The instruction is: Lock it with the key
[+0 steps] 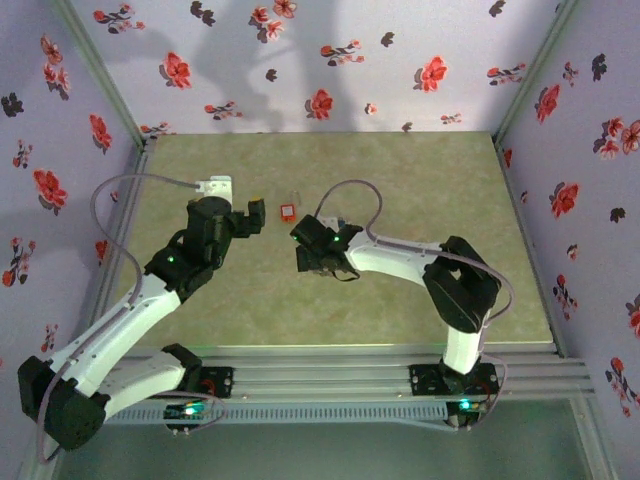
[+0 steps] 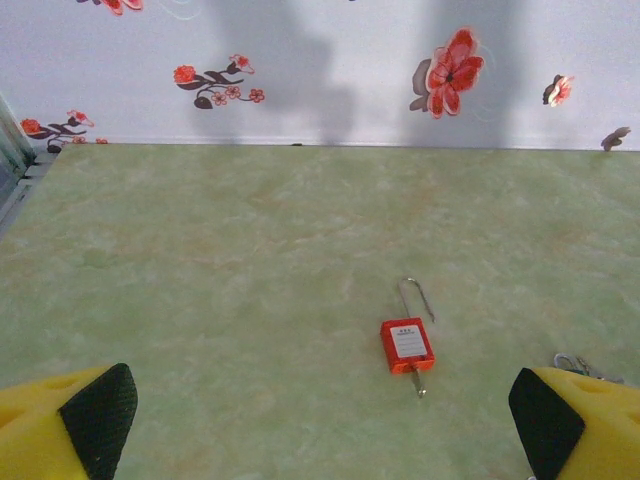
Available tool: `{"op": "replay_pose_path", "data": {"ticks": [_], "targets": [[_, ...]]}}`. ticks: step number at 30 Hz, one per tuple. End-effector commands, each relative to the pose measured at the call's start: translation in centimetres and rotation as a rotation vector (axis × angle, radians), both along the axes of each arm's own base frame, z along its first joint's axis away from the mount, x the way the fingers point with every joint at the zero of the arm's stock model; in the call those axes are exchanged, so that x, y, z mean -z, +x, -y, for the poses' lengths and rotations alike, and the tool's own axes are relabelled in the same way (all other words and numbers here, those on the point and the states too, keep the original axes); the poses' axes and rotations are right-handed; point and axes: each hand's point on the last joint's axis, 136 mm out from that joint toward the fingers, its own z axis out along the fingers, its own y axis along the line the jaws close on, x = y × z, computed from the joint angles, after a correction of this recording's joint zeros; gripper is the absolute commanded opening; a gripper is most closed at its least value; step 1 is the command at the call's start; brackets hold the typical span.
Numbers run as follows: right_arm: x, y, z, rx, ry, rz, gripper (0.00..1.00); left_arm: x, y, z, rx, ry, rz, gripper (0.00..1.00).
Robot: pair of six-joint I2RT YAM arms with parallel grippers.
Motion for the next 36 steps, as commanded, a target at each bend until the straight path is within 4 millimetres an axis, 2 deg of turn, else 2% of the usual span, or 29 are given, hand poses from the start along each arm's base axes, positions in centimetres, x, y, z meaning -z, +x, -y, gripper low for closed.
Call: {"op": "replay_pose_path", "data": {"ticks": [1,17,29,36], "targets": [[0.2,0.1,0.0,-0.012,-0.045,0.000,0.94,-0.8,-0.1,-0.5,-0.032,-0.016,0.039,1.00],[2.5,0.3,-2.3,-0.097,-0.051,-0.060,0.77,-0.8,-0.1,-0.6,-0.031,-0.013,0.041,1.00],[4.1,0.5,-2.8,-0.127,-0.077,-0.091,0.69,-0.8,-0.1,-0.6,-0.031,-0.011,0.043,1.00],[4.8,0.7,-2.8,-0.131,-0.070,-0.112,0.60,-0.7,0.0,-0.5,-0.031,-0.009,0.041,1.00]]}}
